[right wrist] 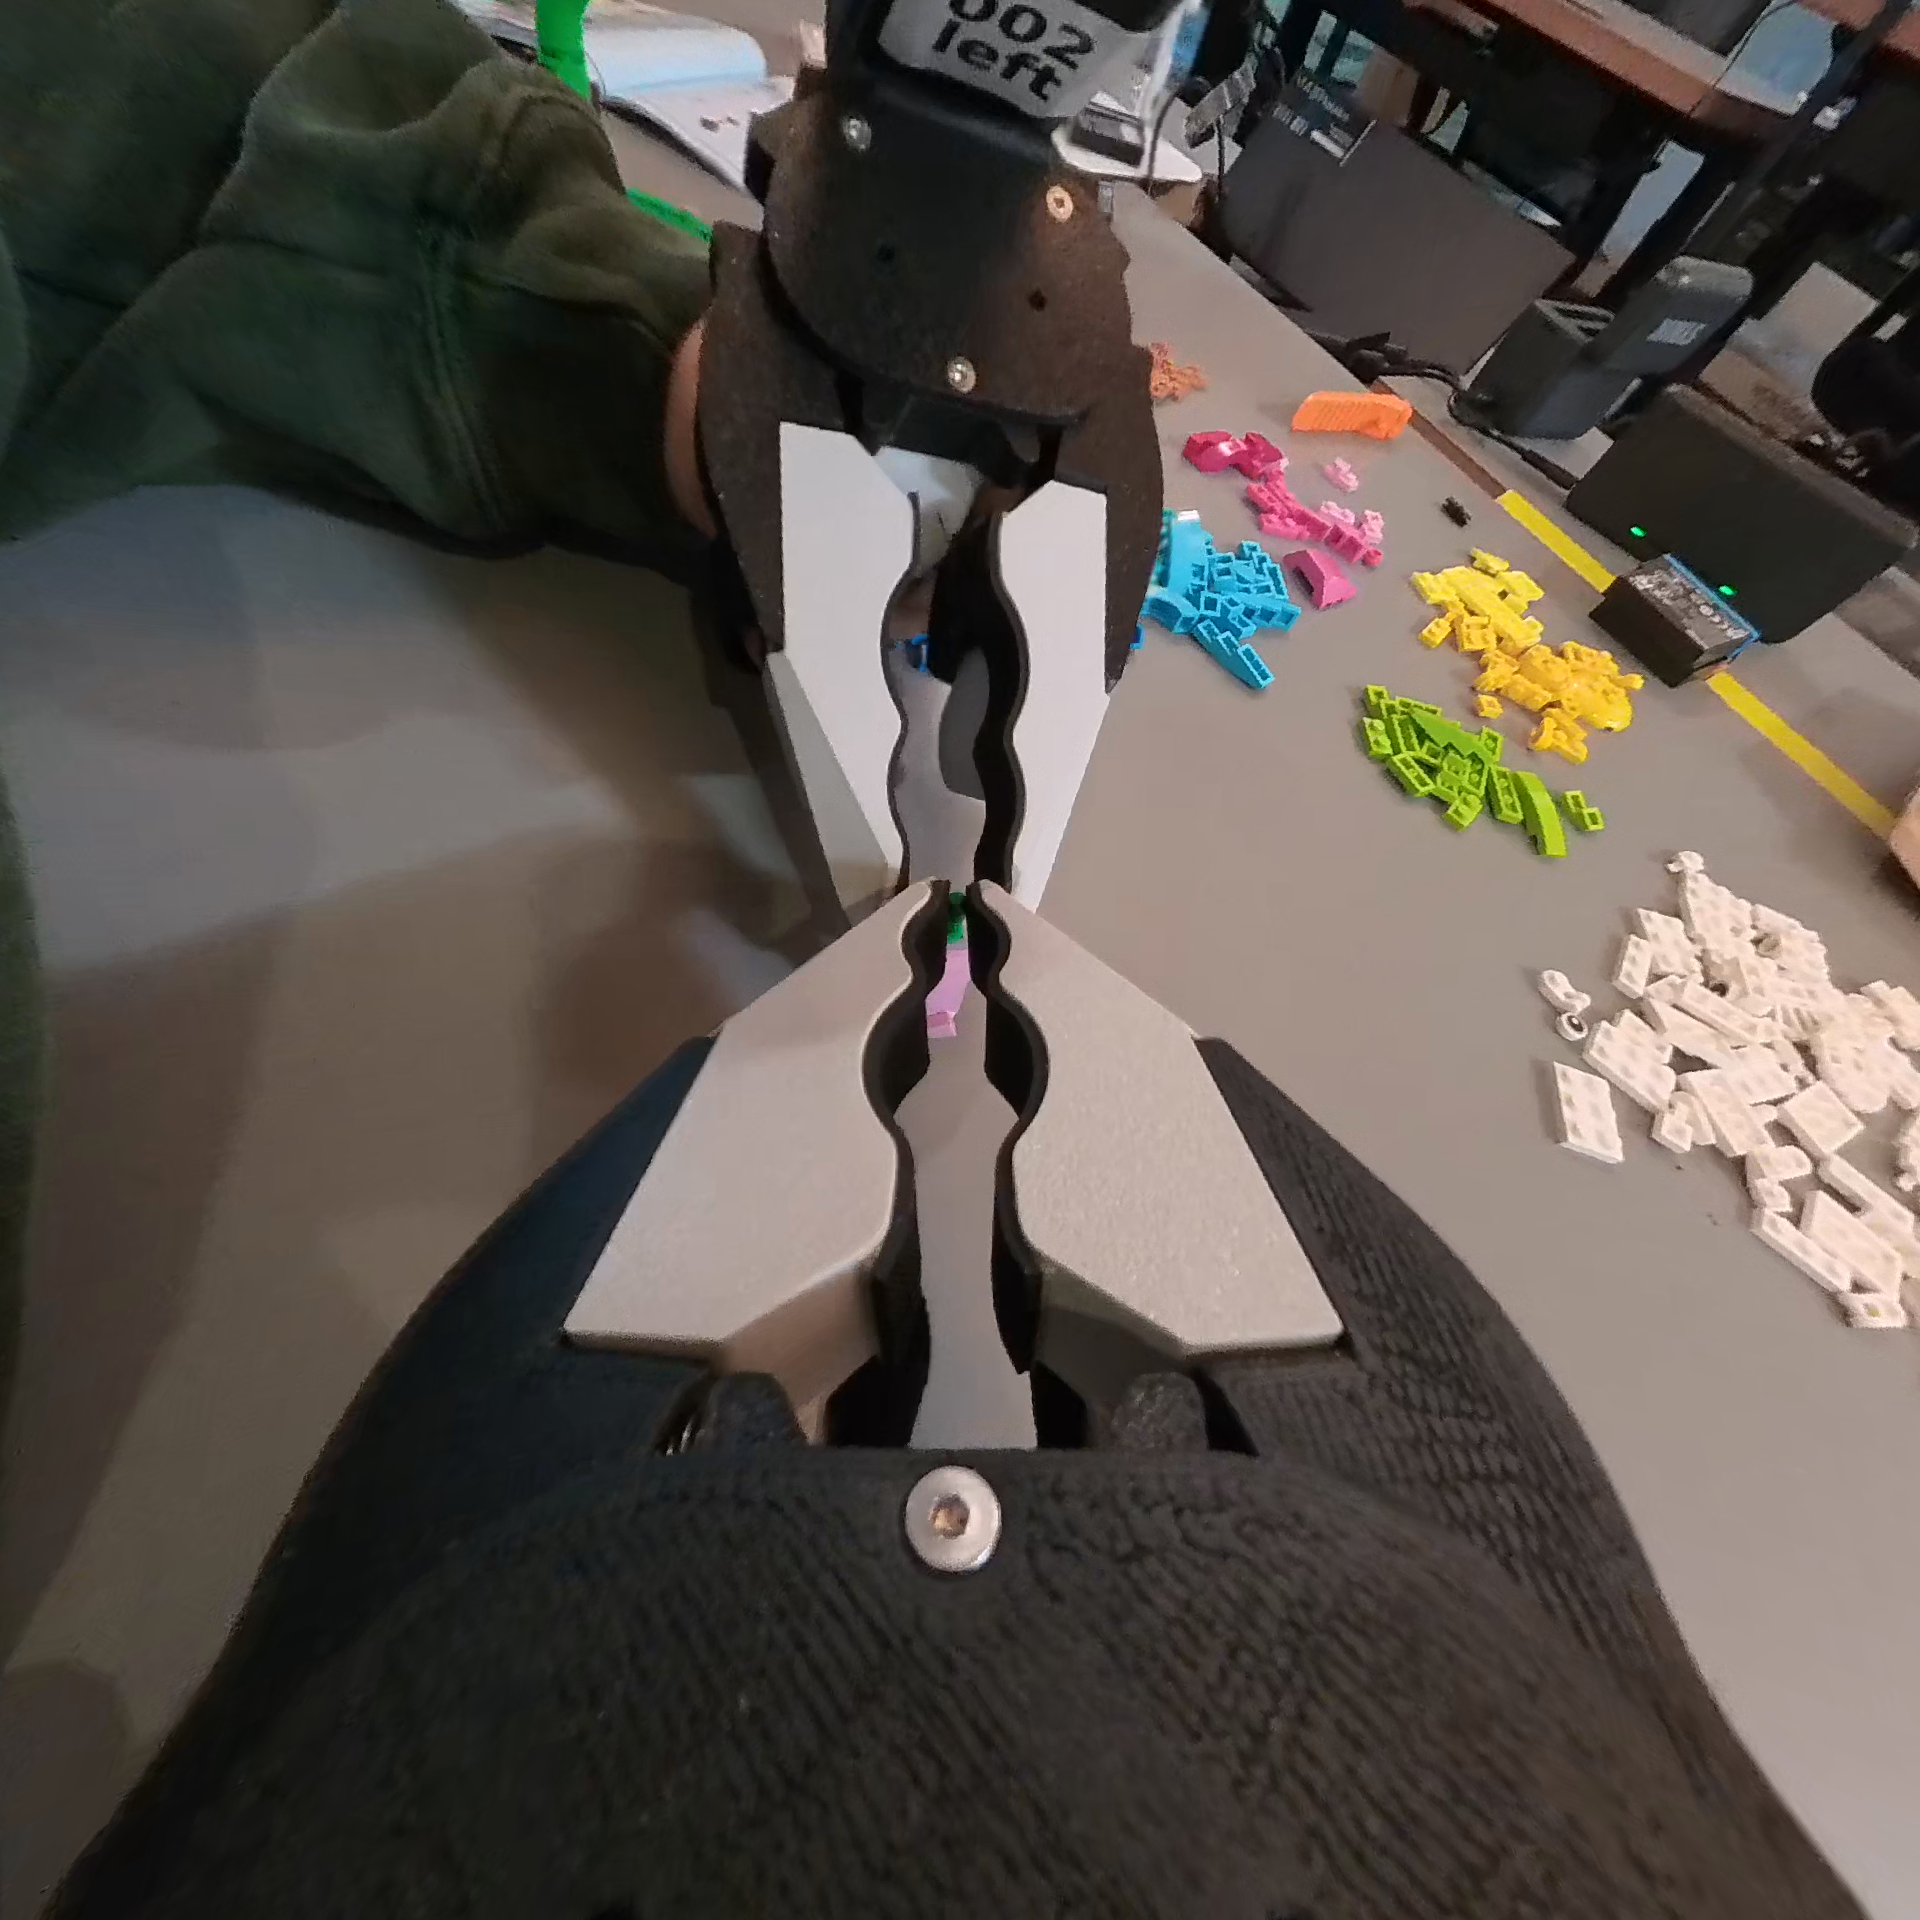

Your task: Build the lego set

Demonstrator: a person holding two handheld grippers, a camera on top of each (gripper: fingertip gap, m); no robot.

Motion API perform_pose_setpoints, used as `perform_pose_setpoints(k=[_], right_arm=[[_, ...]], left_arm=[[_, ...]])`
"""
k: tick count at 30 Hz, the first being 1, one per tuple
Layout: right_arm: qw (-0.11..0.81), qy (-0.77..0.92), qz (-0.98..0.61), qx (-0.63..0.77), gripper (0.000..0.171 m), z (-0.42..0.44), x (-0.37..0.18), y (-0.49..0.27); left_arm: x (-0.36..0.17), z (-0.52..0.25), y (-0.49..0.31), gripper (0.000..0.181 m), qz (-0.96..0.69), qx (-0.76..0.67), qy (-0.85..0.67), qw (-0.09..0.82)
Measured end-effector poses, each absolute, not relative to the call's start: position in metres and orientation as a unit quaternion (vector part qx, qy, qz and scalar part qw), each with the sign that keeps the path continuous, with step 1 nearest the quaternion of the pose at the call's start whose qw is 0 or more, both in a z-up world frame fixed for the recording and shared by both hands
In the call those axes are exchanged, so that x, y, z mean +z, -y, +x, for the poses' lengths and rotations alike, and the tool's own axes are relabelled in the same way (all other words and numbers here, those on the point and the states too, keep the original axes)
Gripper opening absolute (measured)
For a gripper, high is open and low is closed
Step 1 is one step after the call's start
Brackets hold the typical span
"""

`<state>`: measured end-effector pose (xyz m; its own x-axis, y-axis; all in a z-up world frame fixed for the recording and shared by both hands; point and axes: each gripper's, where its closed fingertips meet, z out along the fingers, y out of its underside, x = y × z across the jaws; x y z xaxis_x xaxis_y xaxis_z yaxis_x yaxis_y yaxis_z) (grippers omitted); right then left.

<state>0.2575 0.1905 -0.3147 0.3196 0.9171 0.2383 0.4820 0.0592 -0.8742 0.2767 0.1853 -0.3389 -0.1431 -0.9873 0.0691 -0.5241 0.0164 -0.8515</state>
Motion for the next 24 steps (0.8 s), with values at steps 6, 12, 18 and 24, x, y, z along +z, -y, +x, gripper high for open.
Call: perform_pose_setpoints(k=[6,12,18,24], right_arm=[[0.473,0.528,-0.66,0.249,0.001,0.2577,-0.3157,-0.1895],[0.472,0.519,-0.661,0.265,0.001,0.2585,-0.3149,-0.1894],[0.485,0.54,-0.638,0.256,0.001,0.2601,-0.3146,-0.1864],[0.491,0.554,-0.625,0.249,0.001,0.2561,-0.3152,-0.1841]], left_arm=[[-0.3398,0.2766,-0.184,0.018,-0.582,-0.39,-0.651,0.294],[-0.3399,0.2768,-0.183,0.018,-0.582,-0.393,-0.651,0.29],[-0.3401,0.2765,-0.1804,0.018,-0.578,-0.396,-0.654,0.285],[-0.3393,0.2769,-0.1786,0.018,-0.573,-0.399,-0.656,0.286]])
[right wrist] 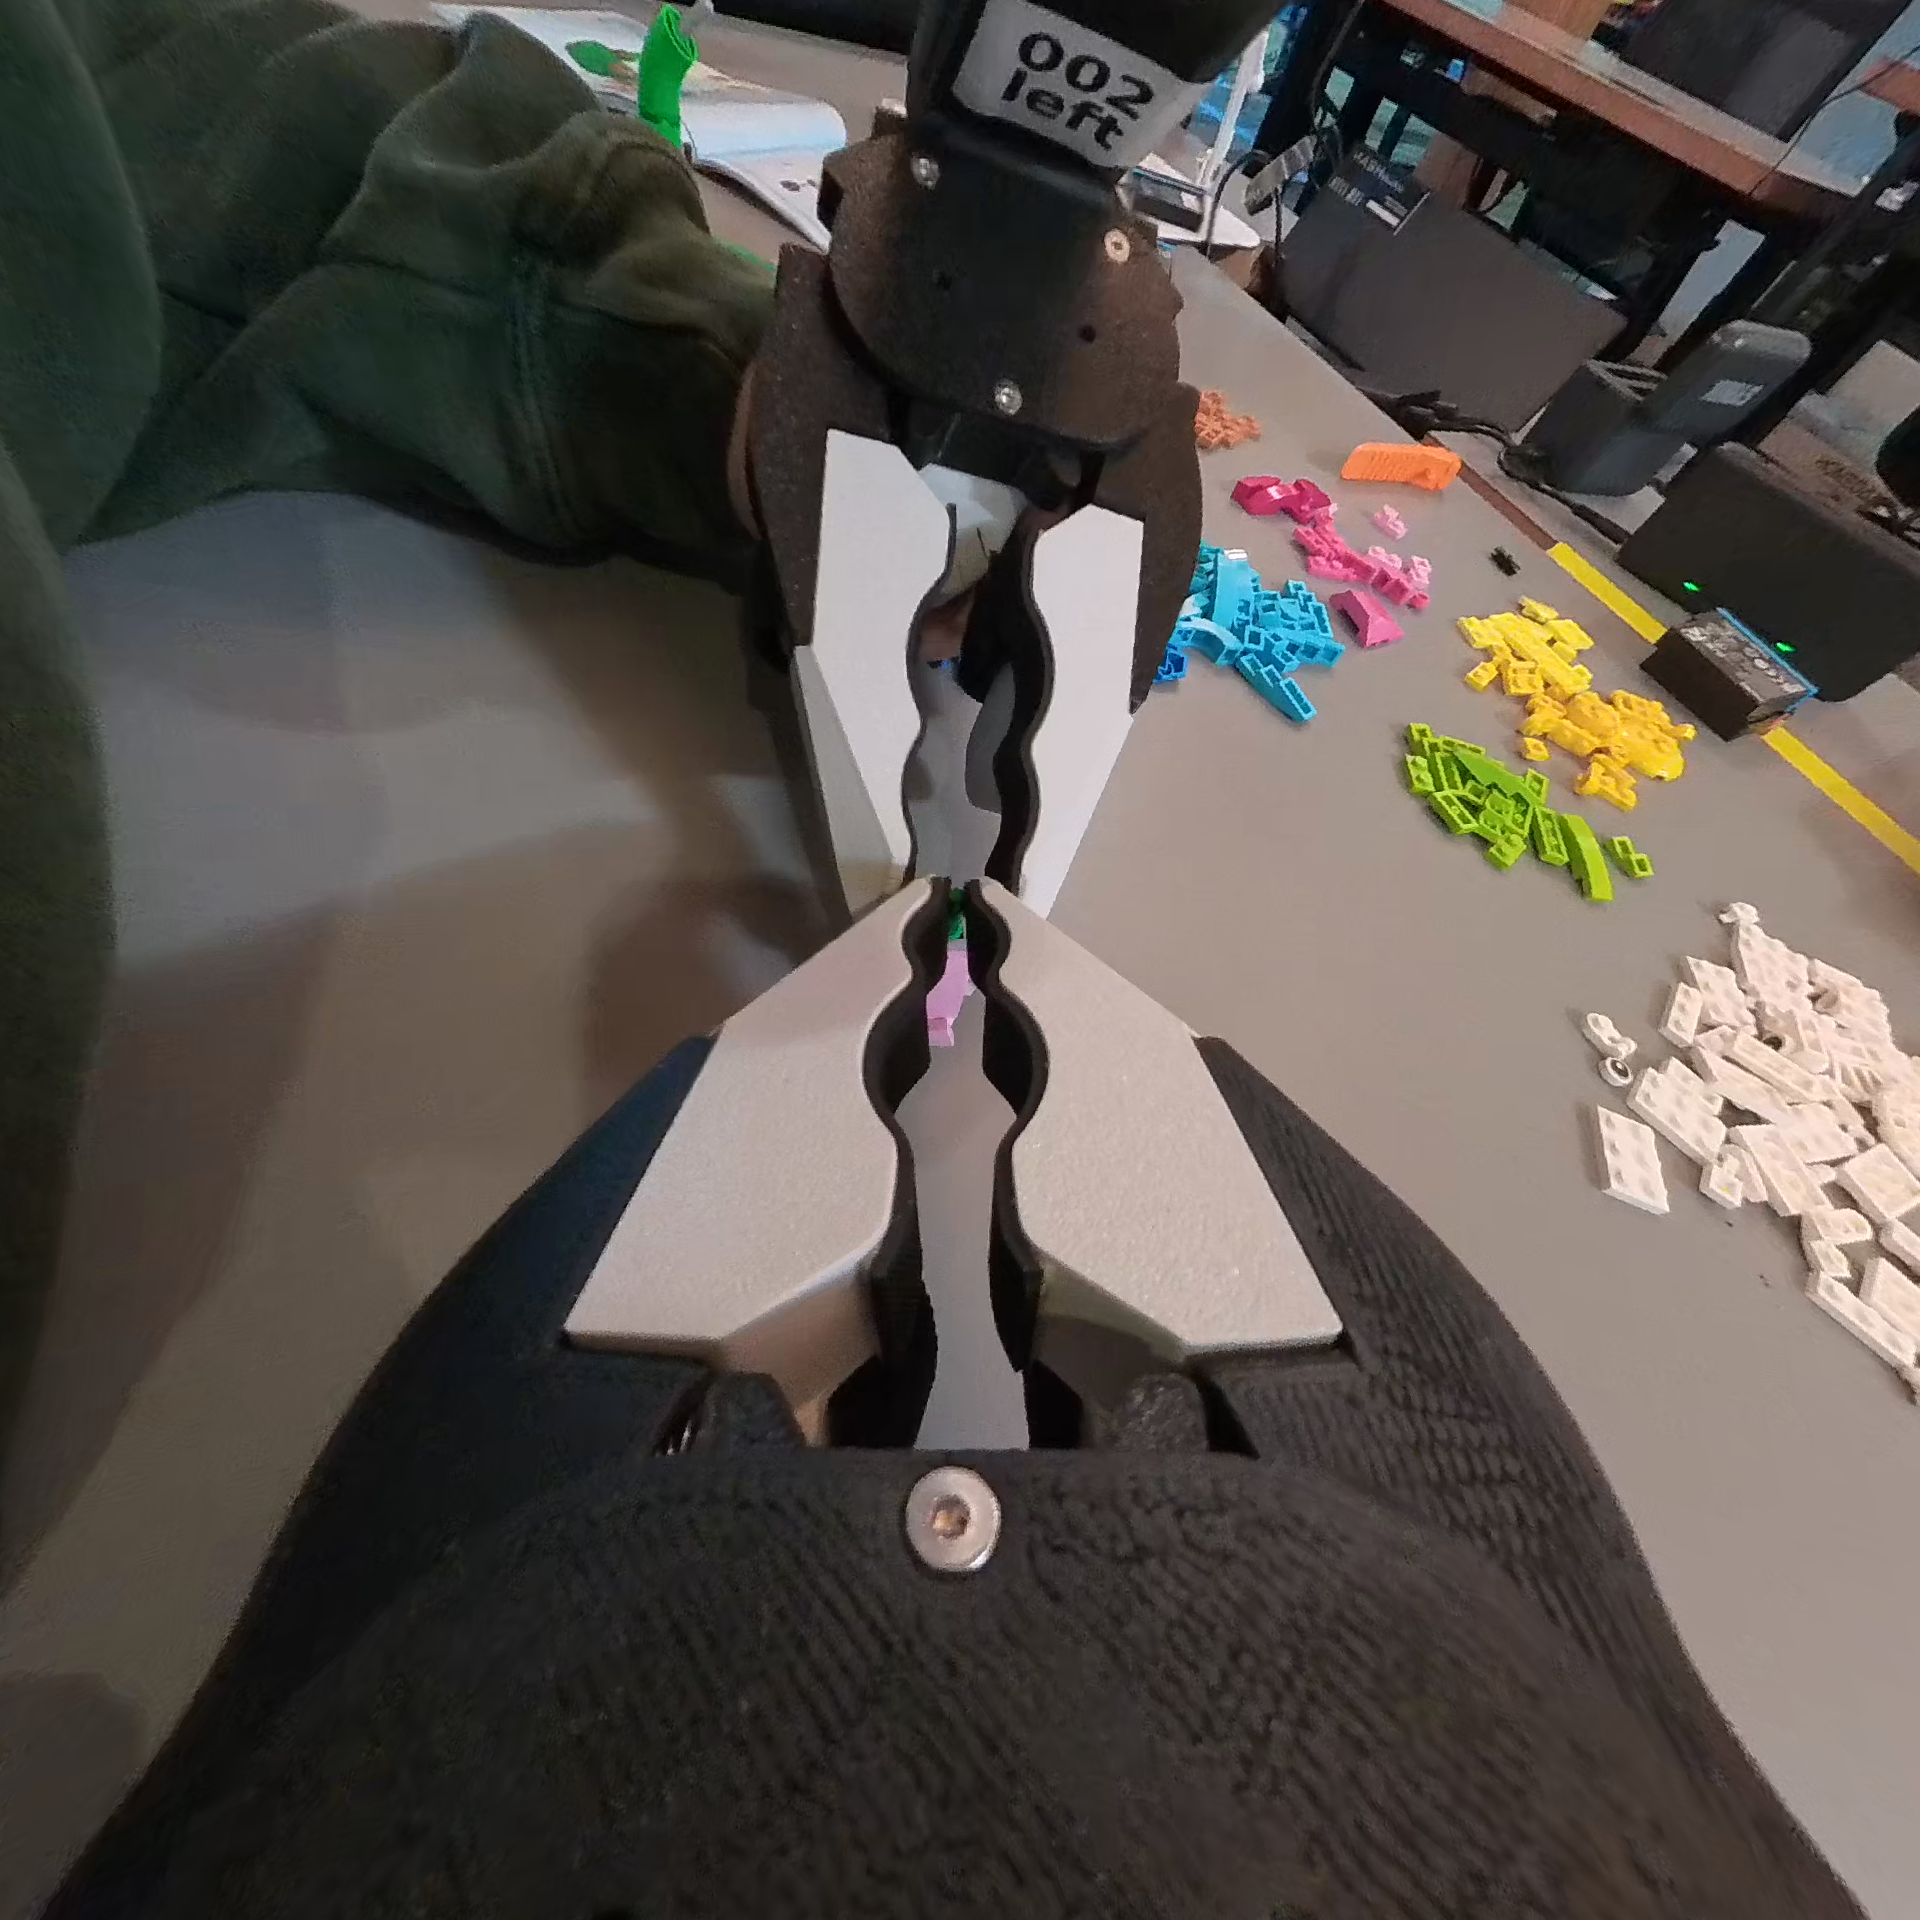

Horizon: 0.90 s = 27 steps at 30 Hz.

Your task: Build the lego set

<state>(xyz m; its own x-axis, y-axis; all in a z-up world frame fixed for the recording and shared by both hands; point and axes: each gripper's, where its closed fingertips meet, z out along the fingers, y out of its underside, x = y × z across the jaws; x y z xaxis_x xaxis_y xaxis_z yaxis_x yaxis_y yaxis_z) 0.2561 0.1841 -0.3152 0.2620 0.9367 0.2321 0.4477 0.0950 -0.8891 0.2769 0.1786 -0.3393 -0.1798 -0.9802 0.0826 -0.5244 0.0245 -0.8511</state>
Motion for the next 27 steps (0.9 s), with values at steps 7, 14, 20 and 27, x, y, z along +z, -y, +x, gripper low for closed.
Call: perform_pose_setpoints(k=[7,14,20,27], right_arm=[[0.495,0.589,-0.604,0.207,0.001,0.256,-0.3175,-0.1814],[0.493,0.594,-0.605,0.196,0.001,0.2559,-0.3172,-0.1822],[0.495,0.588,-0.611,0.189,0.001,0.2559,-0.3153,-0.1847],[0.492,0.581,-0.618,0.196,0.001,0.2563,-0.3153,-0.1852]], left_arm=[[-0.341,0.2767,-0.1771,0.018,-0.57,-0.393,-0.663,0.286],[-0.3403,0.2768,-0.1773,0.018,-0.571,-0.396,-0.66,0.286],[-0.3379,0.2771,-0.1792,0.018,-0.574,-0.403,-0.652,0.288],[-0.3381,0.2773,-0.1785,0.018,-0.574,-0.401,-0.654,0.288]])
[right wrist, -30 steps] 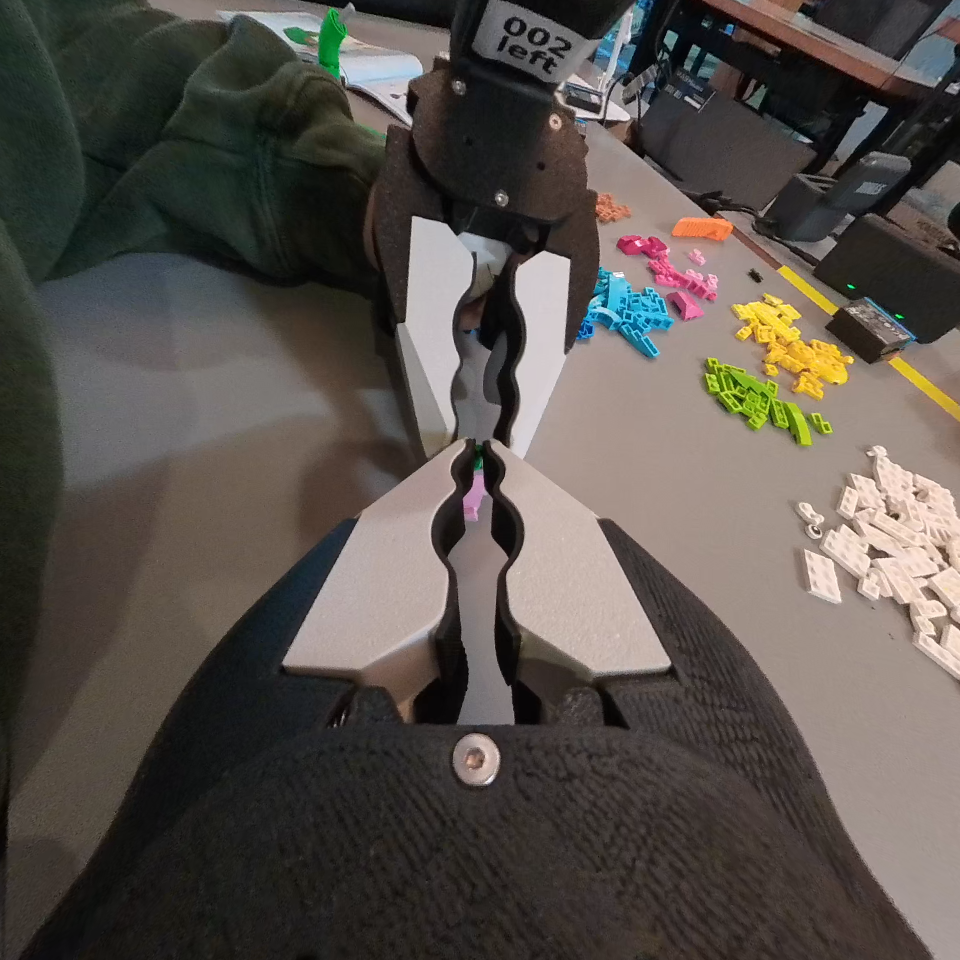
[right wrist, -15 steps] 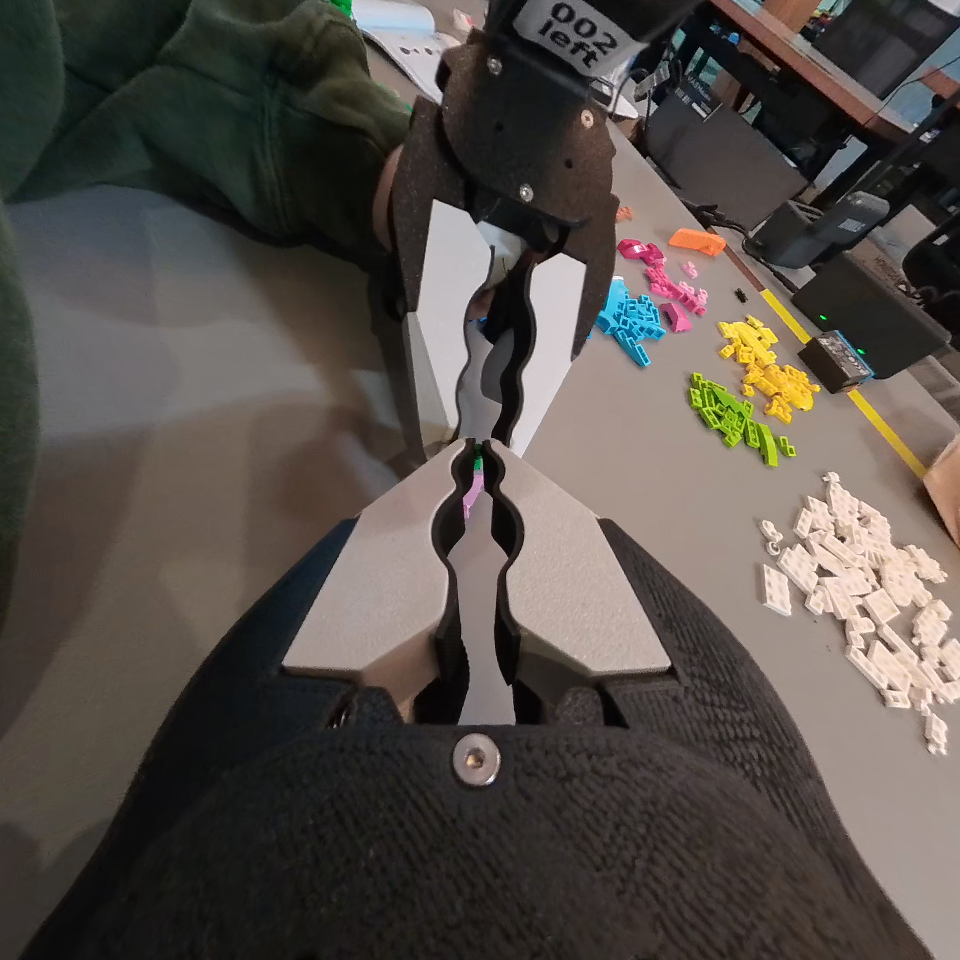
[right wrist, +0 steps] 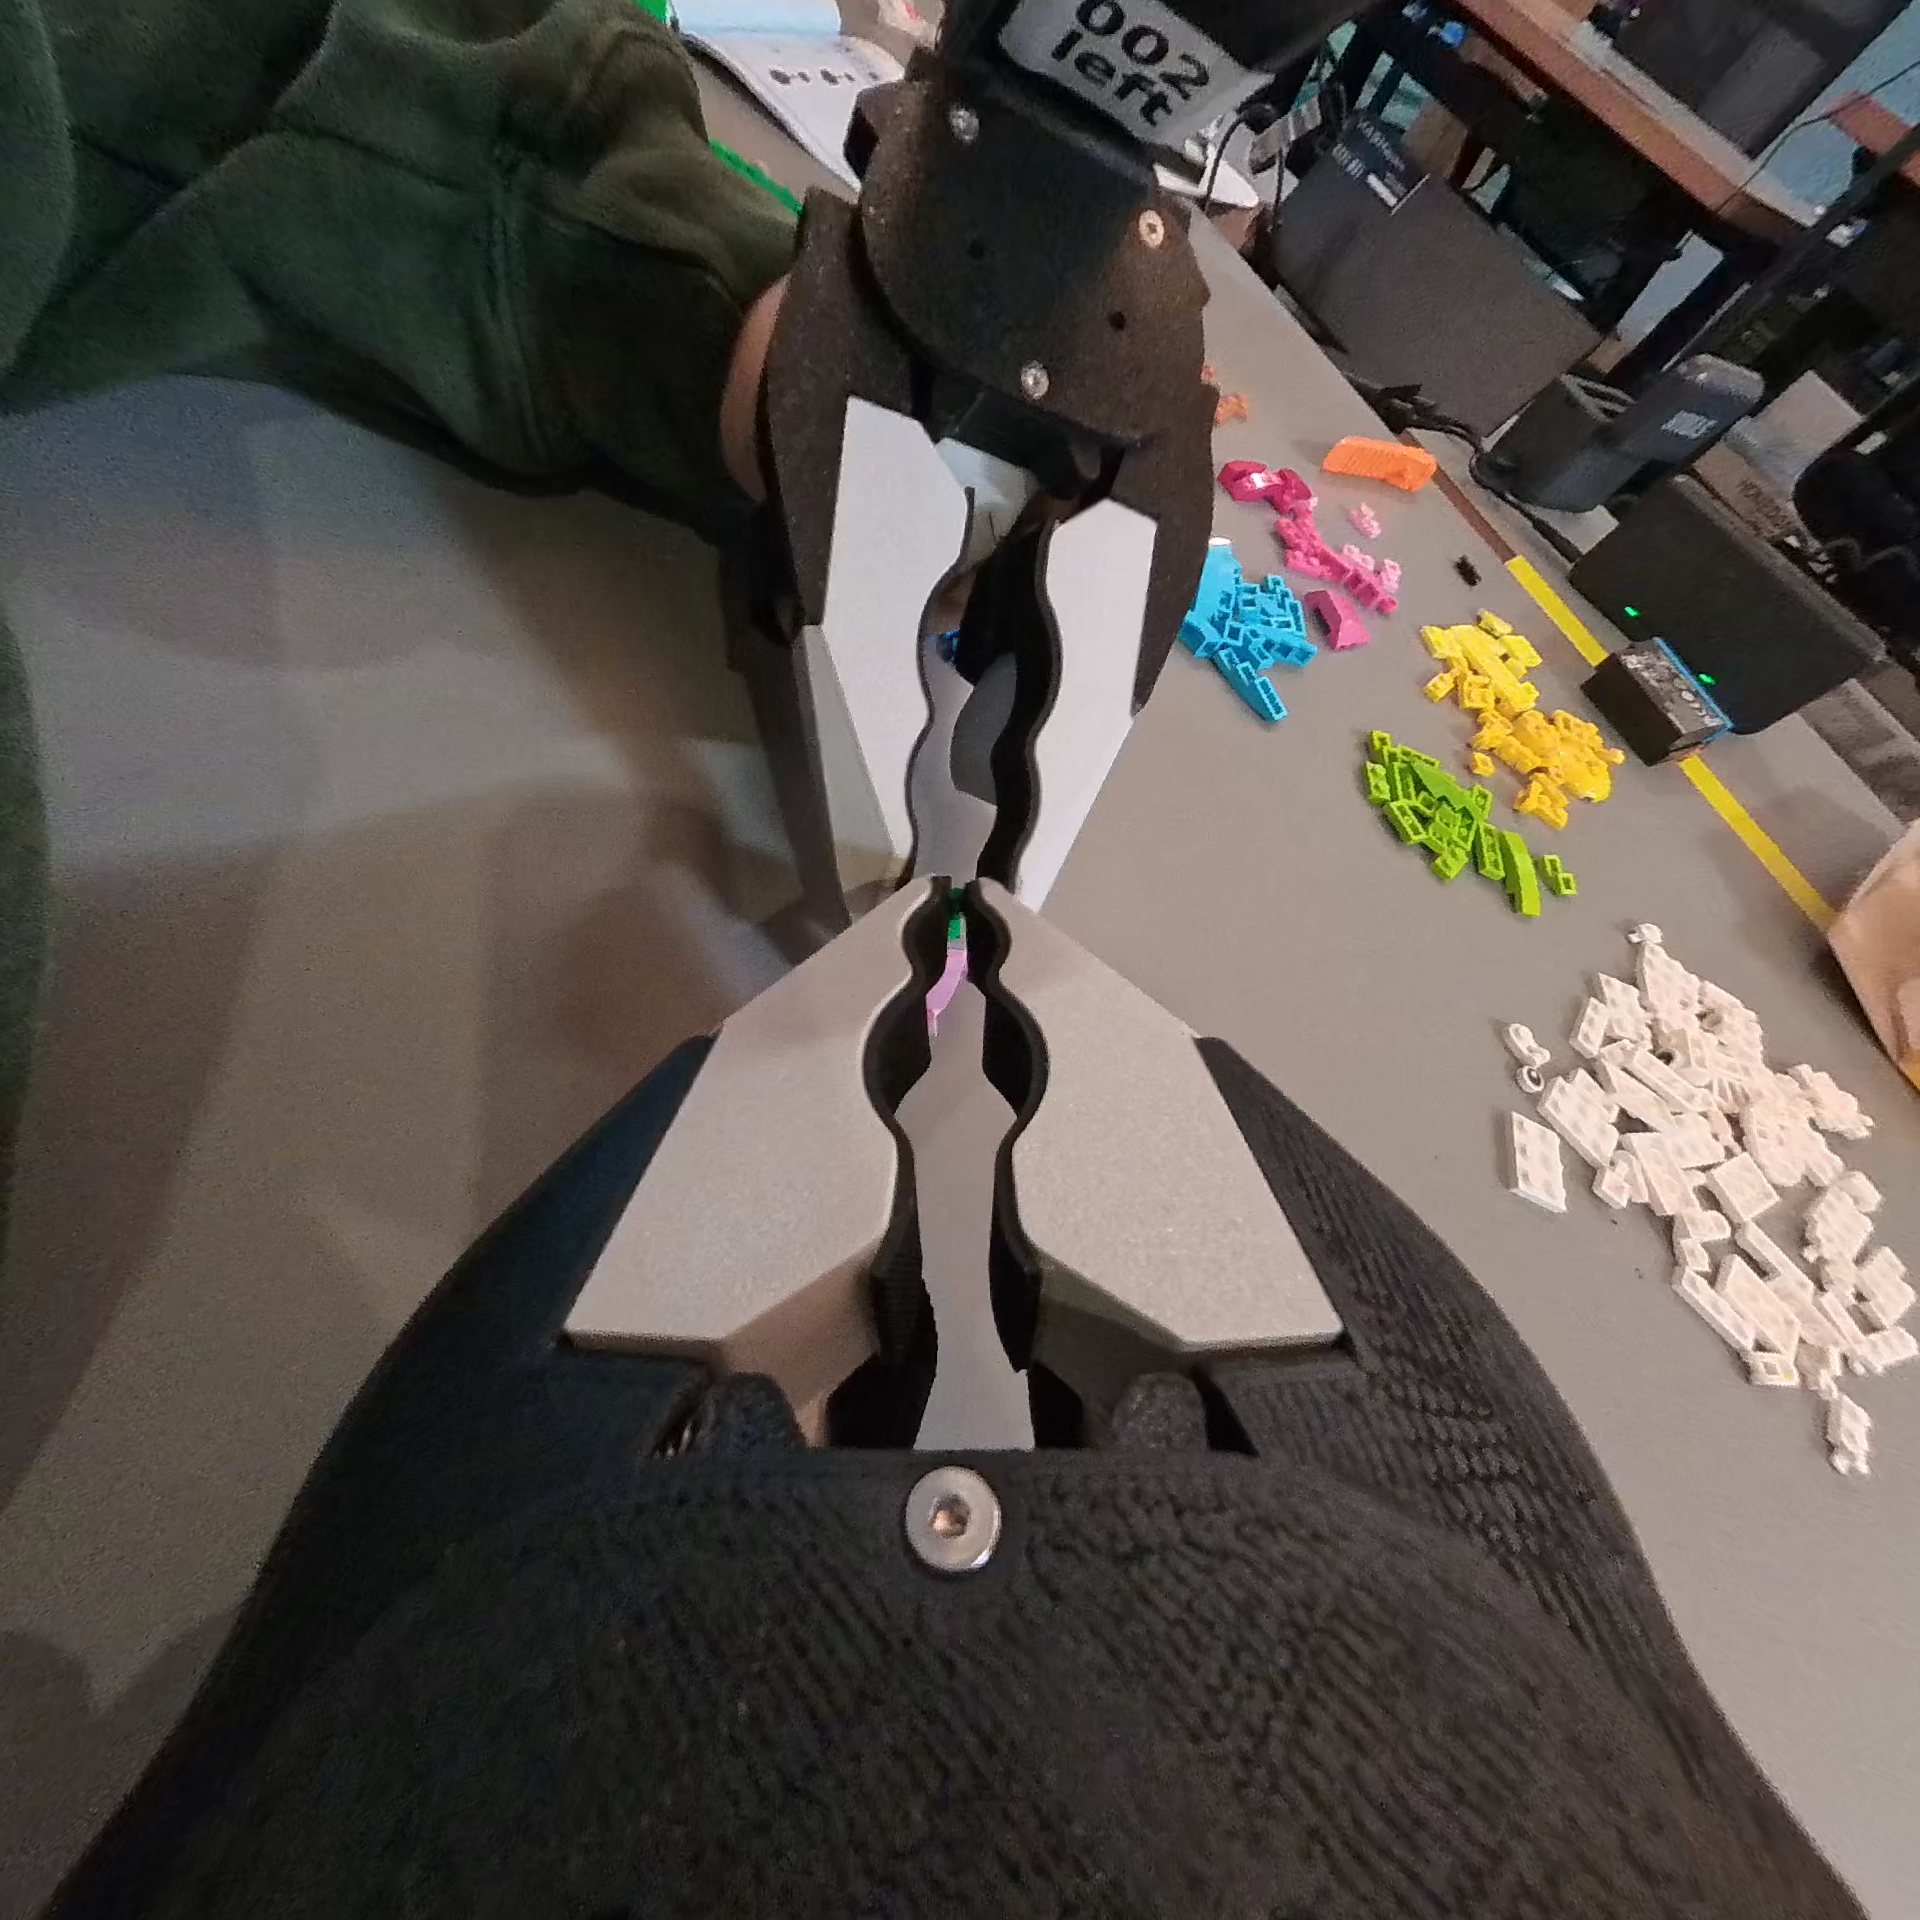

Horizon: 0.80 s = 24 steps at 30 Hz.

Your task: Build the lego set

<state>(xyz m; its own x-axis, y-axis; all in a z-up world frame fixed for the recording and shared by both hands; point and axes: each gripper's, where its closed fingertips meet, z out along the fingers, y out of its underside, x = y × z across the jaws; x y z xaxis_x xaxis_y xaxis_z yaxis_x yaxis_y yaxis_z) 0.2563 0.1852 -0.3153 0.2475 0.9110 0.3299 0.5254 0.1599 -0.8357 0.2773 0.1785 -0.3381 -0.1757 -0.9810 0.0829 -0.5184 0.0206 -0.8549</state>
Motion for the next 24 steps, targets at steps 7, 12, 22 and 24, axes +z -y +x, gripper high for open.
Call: perform_pose_setpoints(k=[7,12,22,24], right_arm=[[0.486,0.582,-0.619,0.206,0.001,0.2558,-0.3172,-0.1826],[0.498,0.572,-0.619,0.204,0.001,0.2559,-0.3152,-0.1857],[0.488,0.57,-0.62,0.229,0.001,0.2563,-0.3176,-0.1822],[0.494,0.568,-0.617,0.228,0.001,0.256,-0.3169,-0.183]], left_arm=[[-0.3397,0.277,-0.1763,0.018,-0.57,-0.395,-0.661,0.287],[-0.3377,0.277,-0.1787,0.018,-0.574,-0.401,-0.653,0.29],[-0.3403,0.2767,-0.1757,0.018,-0.57,-0.395,-0.662,0.284],[-0.3398,0.2768,-0.1768,0.018,-0.572,-0.395,-0.66,0.286]])
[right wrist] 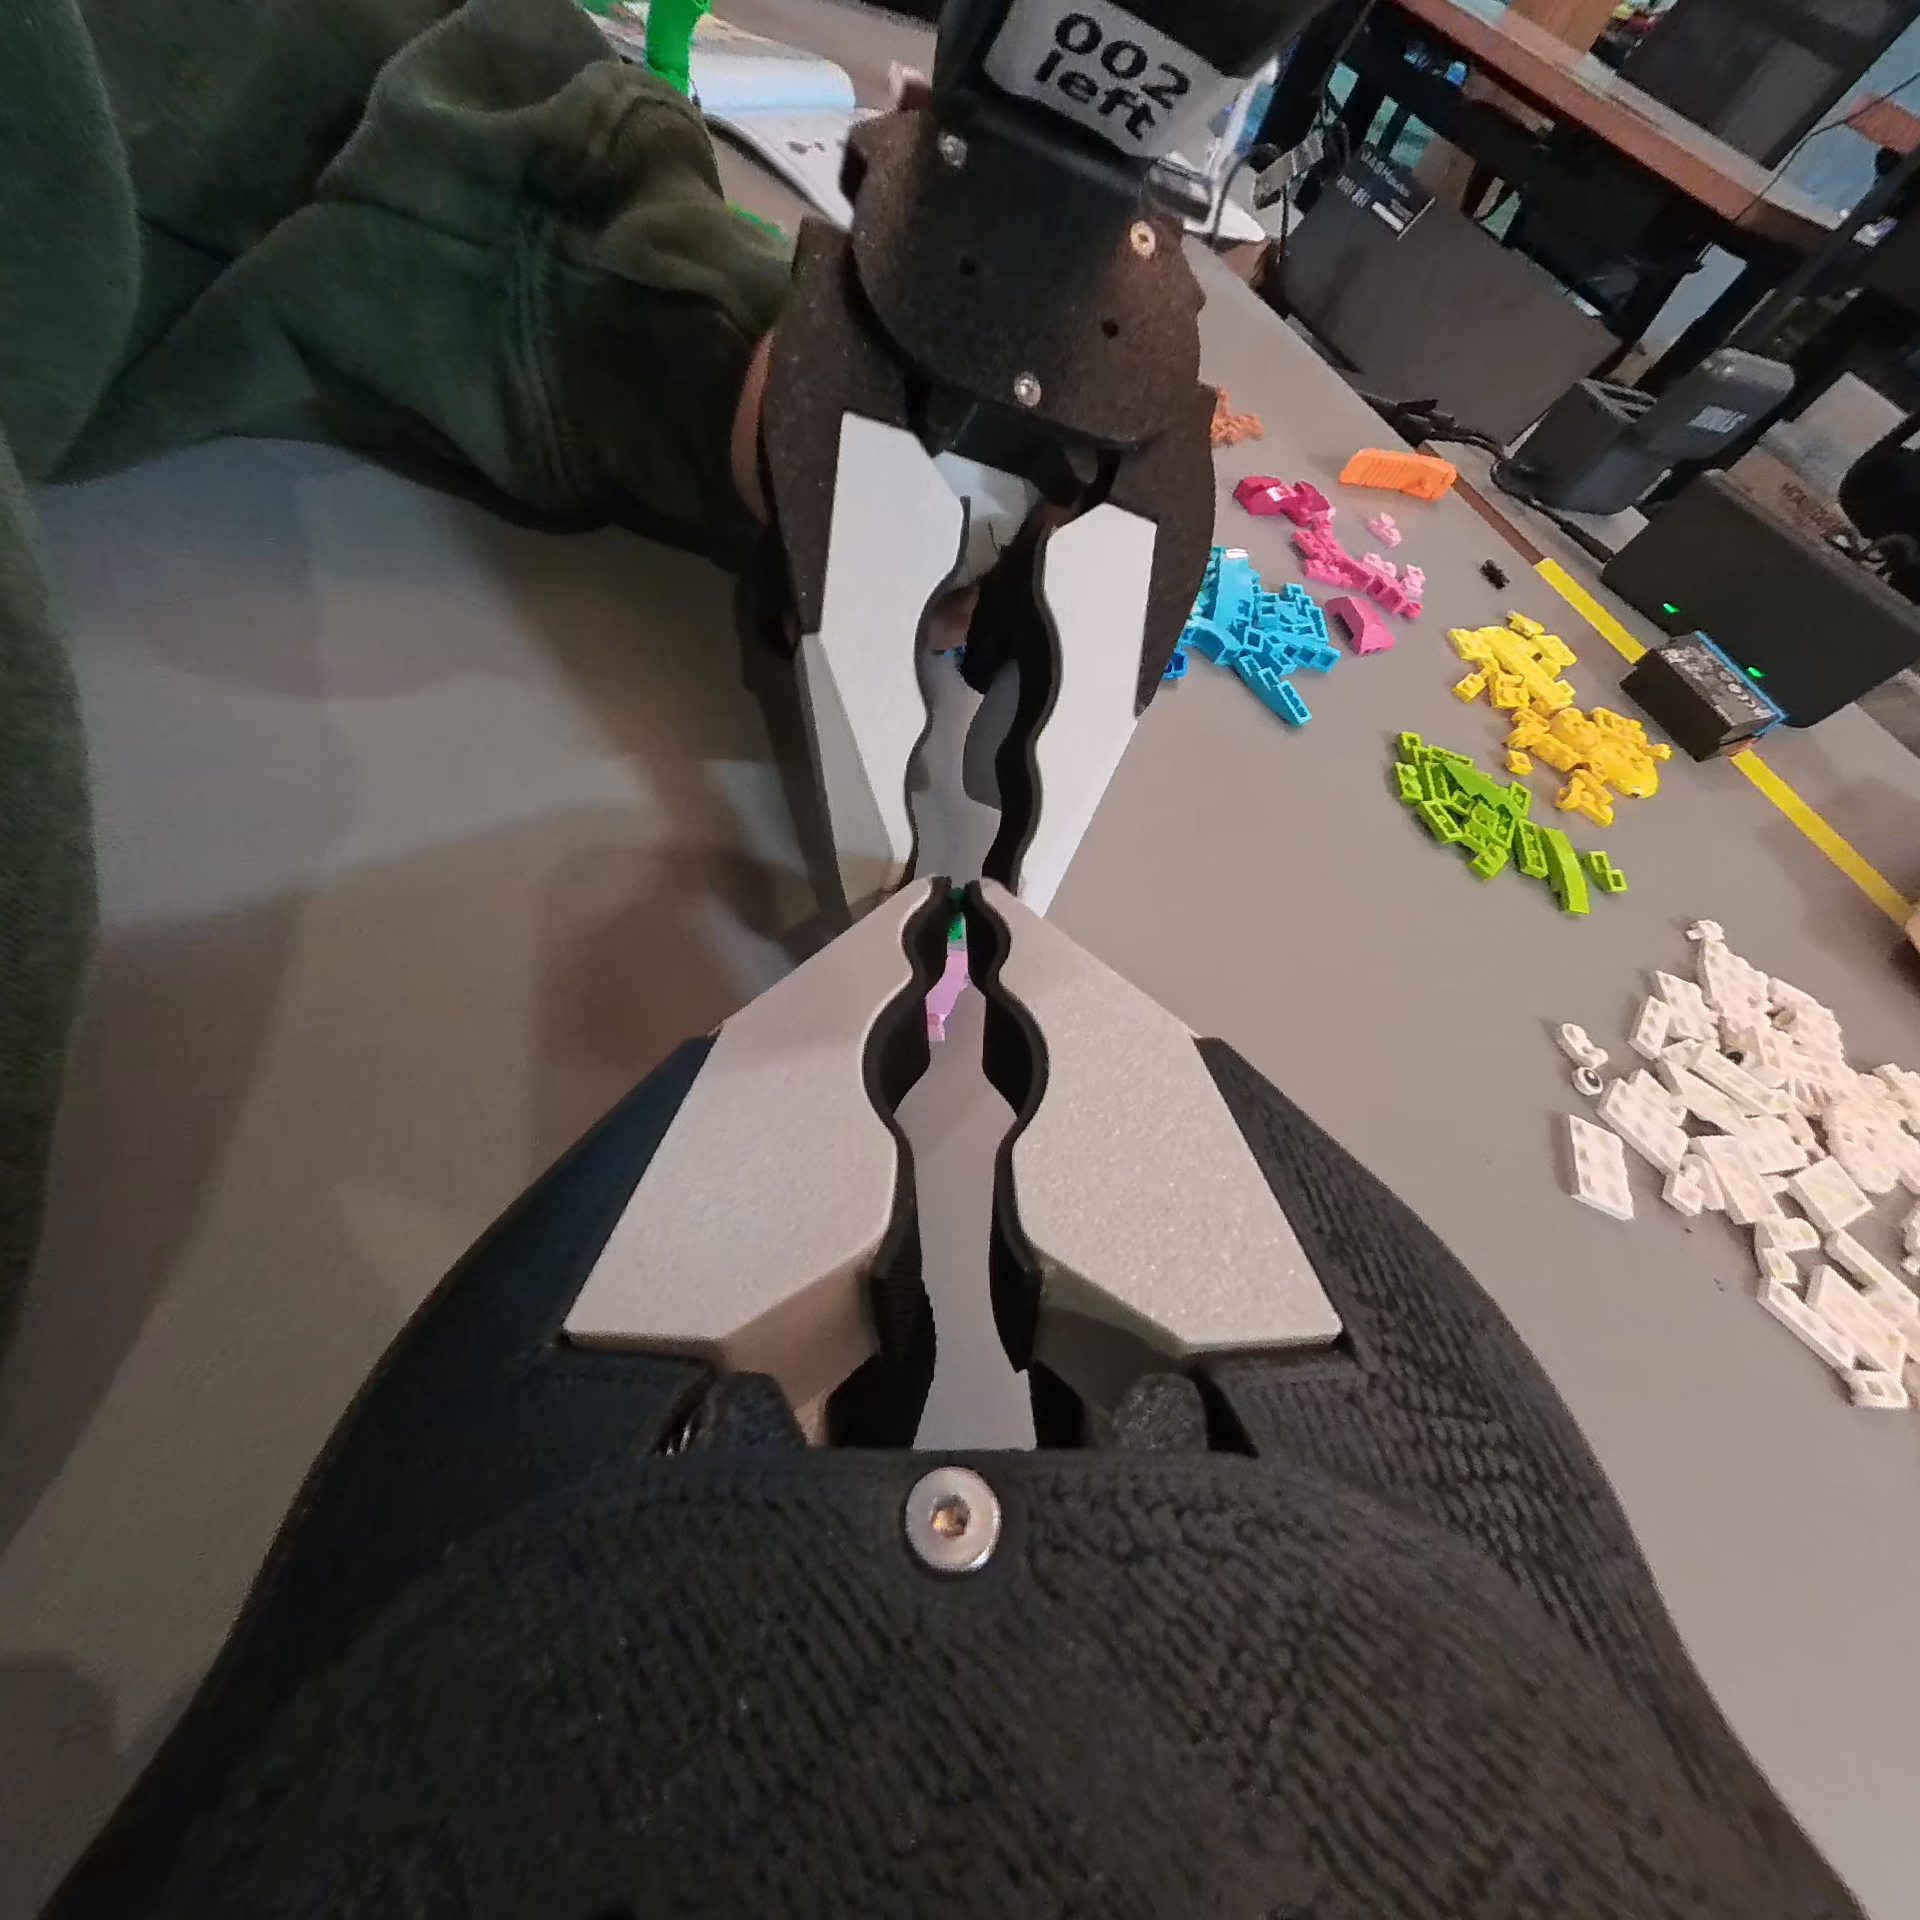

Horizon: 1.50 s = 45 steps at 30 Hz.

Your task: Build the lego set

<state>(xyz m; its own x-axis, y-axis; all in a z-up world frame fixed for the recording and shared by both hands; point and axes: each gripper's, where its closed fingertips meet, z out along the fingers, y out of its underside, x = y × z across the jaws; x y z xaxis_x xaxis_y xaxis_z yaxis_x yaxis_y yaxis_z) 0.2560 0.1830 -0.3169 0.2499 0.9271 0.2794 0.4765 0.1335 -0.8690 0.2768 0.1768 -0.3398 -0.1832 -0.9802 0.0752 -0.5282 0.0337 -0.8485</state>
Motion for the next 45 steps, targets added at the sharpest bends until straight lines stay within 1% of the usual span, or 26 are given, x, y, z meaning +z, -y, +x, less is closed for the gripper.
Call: perform_pose_setpoints(k=[4,12,15,19,22,32,41,45], right_arm=[[0.478,0.566,-0.625,0.246,0.001,0.2563,-0.3201,-0.1801],[0.495,0.56,-0.618,0.243,0.001,0.2552,-0.3154,-0.1816],[0.476,0.557,-0.628,0.261,0.001,0.2563,-0.3177,-0.1788],[0.505,0.552,-0.618,0.243,0.001,0.2552,-0.3123,-0.183],[0.492,0.557,-0.622,0.247,0.001,0.2561,-0.3154,-0.1816],[0.494,0.556,-0.62,0.248,0.001,0.2562,-0.3145,-0.1808],[0.485,0.549,-0.63,0.258,0.01,0.2571,-0.3154,-0.1812],[0.482,0.551,-0.63,0.259,0.01,0.2578,-0.316,-0.1805]], left_arm=[[-0.3425,0.2767,-0.1744,0.018,-0.567,-0.388,-0.669,0.282],[-0.3385,0.2768,-0.1753,0.018,-0.571,-0.402,-0.657,0.283],[-0.3408,0.2769,-0.1727,0.018,-0.566,-0.395,-0.667,0.281],[-0.335,0.2769,-0.1759,0.017,-0.571,-0.414,-0.649,0.284],[-0.3383,0.2773,-0.1742,0.018,-0.569,-0.403,-0.658,0.283],[-0.3389,0.2777,-0.1739,0.018,-0.57,-0.404,-0.659,0.281],[-0.3361,0.2776,-0.1734,0.018,-0.568,-0.414,-0.654,0.281],[-0.3359,0.2777,-0.1735,0.018,-0.568,-0.415,-0.653,0.28]])
